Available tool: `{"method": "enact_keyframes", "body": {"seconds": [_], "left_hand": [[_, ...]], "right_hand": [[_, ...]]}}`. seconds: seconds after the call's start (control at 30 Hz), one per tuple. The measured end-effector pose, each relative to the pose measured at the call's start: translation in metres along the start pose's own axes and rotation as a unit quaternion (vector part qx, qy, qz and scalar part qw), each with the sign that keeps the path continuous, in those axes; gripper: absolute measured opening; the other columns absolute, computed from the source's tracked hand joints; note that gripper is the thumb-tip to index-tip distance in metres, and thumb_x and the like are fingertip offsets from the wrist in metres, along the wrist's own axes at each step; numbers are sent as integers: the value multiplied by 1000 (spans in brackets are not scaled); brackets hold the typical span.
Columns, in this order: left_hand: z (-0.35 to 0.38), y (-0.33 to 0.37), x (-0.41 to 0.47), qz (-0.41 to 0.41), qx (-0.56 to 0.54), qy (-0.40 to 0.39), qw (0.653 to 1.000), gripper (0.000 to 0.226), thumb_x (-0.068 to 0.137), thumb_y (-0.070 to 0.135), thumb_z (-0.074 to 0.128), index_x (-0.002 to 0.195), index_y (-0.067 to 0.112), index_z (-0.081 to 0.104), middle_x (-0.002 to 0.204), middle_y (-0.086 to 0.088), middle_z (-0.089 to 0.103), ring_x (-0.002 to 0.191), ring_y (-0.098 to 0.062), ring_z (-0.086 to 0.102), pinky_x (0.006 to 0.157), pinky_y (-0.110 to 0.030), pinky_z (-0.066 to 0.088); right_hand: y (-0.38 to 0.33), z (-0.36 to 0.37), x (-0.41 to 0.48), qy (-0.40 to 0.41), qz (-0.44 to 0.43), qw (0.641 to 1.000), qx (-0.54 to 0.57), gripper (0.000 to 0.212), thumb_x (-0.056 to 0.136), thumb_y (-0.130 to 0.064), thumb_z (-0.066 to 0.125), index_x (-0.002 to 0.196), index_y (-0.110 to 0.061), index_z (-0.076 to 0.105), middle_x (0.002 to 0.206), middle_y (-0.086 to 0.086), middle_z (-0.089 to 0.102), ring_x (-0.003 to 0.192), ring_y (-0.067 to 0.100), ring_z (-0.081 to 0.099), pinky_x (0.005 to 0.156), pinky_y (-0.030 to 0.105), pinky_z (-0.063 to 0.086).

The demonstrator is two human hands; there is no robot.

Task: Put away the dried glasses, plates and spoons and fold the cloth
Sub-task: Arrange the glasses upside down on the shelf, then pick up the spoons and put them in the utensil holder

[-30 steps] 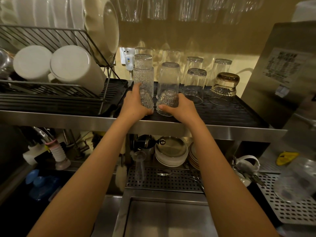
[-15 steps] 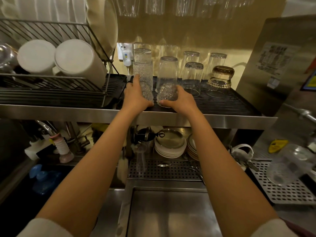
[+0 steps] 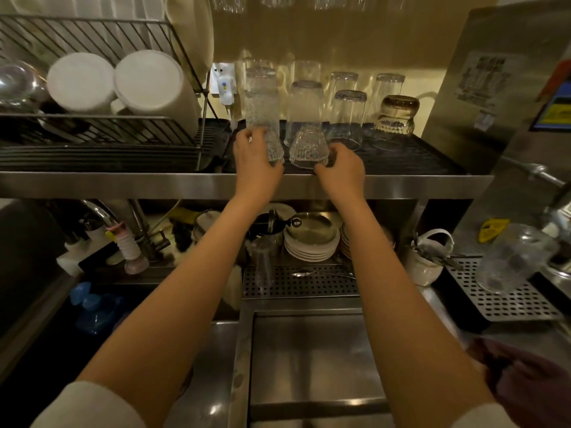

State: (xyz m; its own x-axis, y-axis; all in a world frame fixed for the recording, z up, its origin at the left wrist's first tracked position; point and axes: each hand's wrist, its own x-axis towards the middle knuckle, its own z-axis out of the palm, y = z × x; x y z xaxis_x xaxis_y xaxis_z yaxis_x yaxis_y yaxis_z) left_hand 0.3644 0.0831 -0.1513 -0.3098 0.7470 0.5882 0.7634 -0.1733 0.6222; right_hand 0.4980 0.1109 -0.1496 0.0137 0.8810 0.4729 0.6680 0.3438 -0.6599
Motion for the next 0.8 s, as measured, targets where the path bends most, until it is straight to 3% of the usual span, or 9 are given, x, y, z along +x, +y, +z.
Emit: {"method": "enact_keyframes", "body": {"seconds": [0.13,0.27,0.33,0.4,0.5,0.57,0.73,0.8], "left_hand": [[3,3,-25,-8,-67,32,997,42,83,4,60,122,9,48,132,-11,38,126,-20,35,94,-10,21],[6,11,-50,4,-118,49,992,29,80,-3,57,107,9,58,118,-6,47,112,-14,46,89,-8,30],[10,15,-62,8,-145,54,988,25,78,-7,55,99,6,62,111,-7,51,106,-16,50,90,-15,38],[15,16,-71,7,-170,59,984,24,76,-10,53,92,5,64,104,-5,51,99,-16,51,88,-20,42],[27,14,-83,-18,-201,57,978,25,75,-11,52,88,7,64,98,0,49,89,-9,51,77,-13,42],[39,8,-93,-51,-207,33,976,25,76,-11,52,86,9,64,97,-1,52,86,-8,51,75,-11,42],[78,-8,-122,-141,-216,-43,965,26,77,-10,50,83,13,62,92,-7,58,81,-9,51,73,-16,39],[94,-13,-133,-166,-213,-64,961,25,77,-10,50,85,10,64,94,-5,60,83,-8,51,72,-13,37]], "right_hand": [[-1,-2,-28,62,-19,991,118,30,86,-2,52,115,-7,60,117,8,61,111,20,54,95,28,44],[1,-5,-47,106,-9,979,173,29,84,2,48,105,-8,66,98,-4,63,92,5,56,76,2,39],[7,-3,-55,113,4,977,178,27,83,2,49,100,-9,67,91,-7,62,86,2,55,71,-2,39],[16,0,-63,101,27,978,181,25,82,2,50,96,-10,68,88,-5,64,82,3,57,70,1,41],[33,8,-75,70,64,979,178,24,82,2,51,94,-11,68,83,-4,64,79,4,59,70,7,44],[48,12,-82,44,86,982,160,22,82,0,53,93,-11,68,85,-1,66,82,7,60,71,9,44],[92,22,-99,-6,160,978,135,19,81,-1,56,94,-5,69,94,13,69,90,22,63,81,31,50],[112,25,-107,-22,196,974,111,19,81,-3,58,95,-8,70,94,12,70,92,22,63,82,30,49]]}}
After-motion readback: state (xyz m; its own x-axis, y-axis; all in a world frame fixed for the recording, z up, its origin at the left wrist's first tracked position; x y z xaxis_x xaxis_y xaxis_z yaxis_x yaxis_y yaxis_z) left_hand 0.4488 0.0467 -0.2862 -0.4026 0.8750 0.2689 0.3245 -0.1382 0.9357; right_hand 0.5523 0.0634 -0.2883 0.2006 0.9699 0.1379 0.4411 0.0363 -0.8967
